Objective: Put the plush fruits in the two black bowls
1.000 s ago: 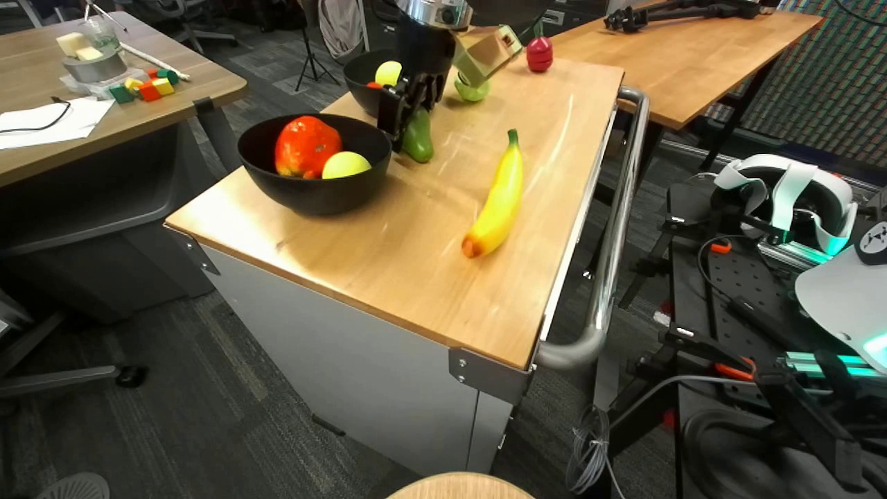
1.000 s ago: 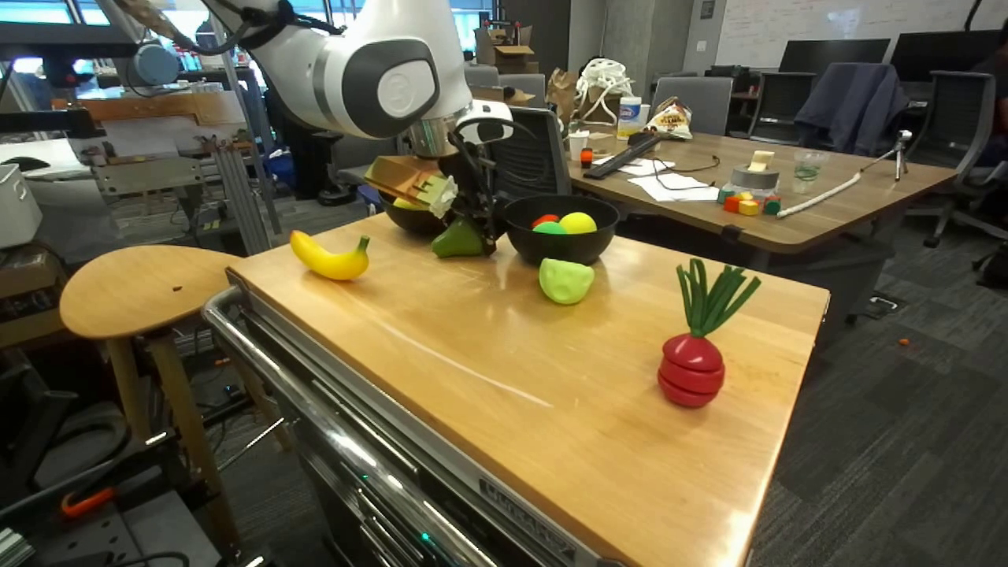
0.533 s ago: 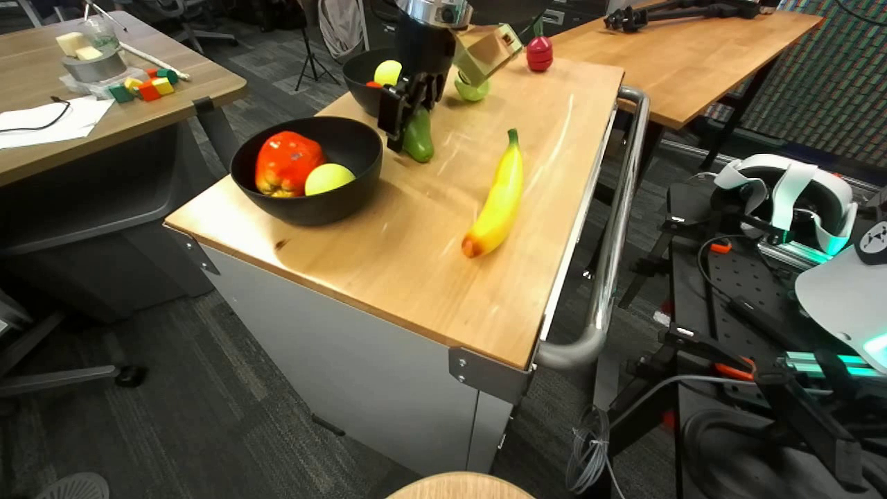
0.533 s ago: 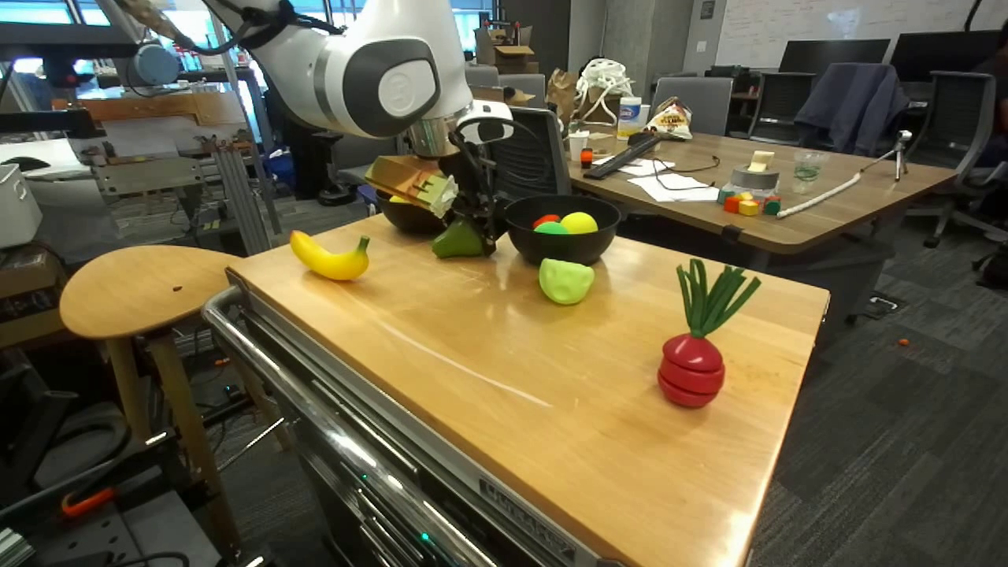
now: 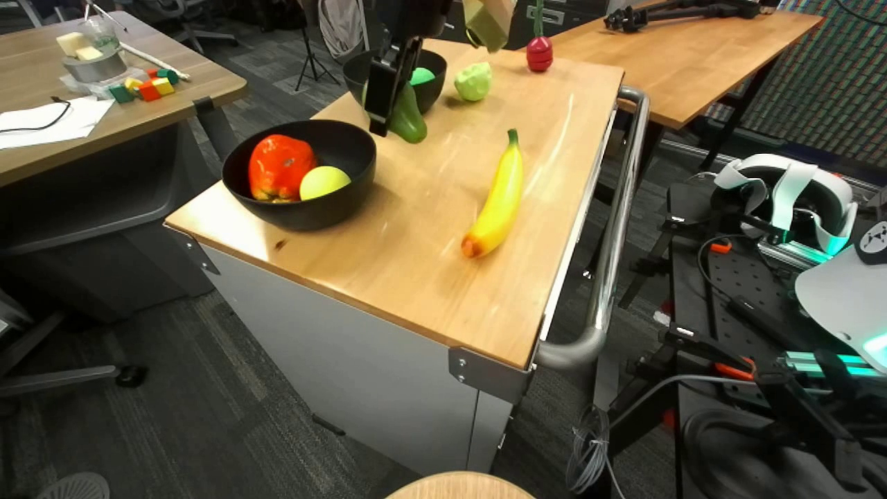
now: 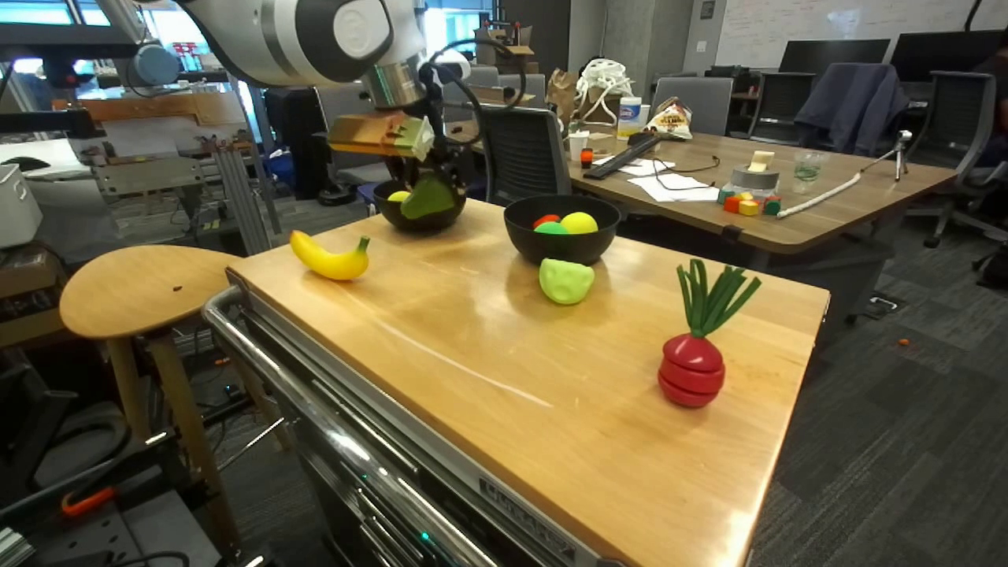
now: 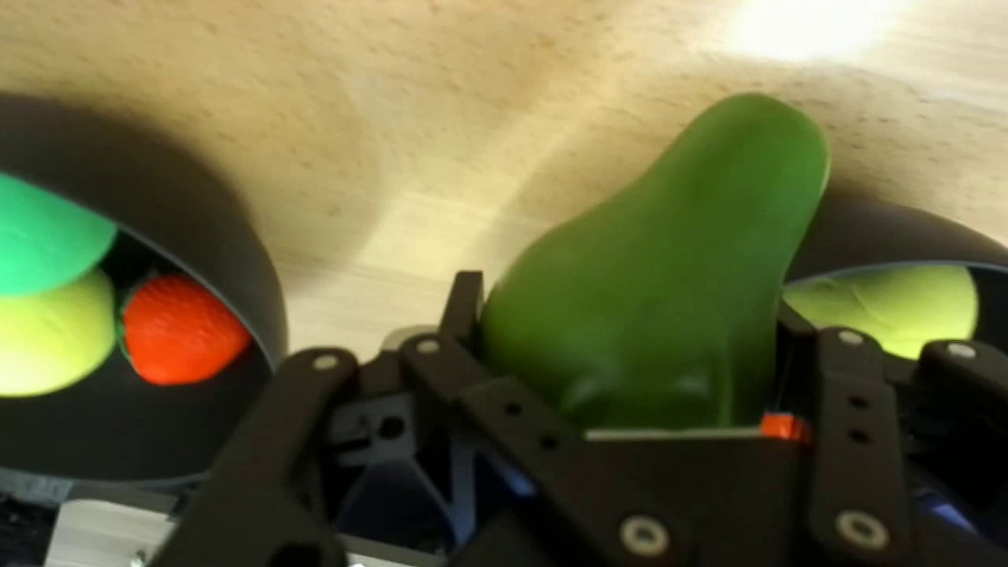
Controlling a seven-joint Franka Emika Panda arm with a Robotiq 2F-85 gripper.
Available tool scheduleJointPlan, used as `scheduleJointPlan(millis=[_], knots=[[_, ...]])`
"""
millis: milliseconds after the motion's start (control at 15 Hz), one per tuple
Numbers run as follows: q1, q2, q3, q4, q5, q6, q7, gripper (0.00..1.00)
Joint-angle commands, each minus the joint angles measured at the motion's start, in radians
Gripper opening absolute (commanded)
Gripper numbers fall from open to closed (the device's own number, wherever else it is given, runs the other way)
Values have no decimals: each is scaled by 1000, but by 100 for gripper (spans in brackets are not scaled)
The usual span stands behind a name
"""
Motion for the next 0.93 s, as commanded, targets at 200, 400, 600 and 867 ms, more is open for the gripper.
scheduleJointPlan(millis=[200, 400, 600, 867], knots=[[26, -65, 74, 6, 44, 47, -108, 47], [20, -32, 92, 53, 74, 40, -165, 47], [19, 10, 86, 100, 65, 33, -188, 47], [13, 52, 83, 138, 65, -6, -173, 47]])
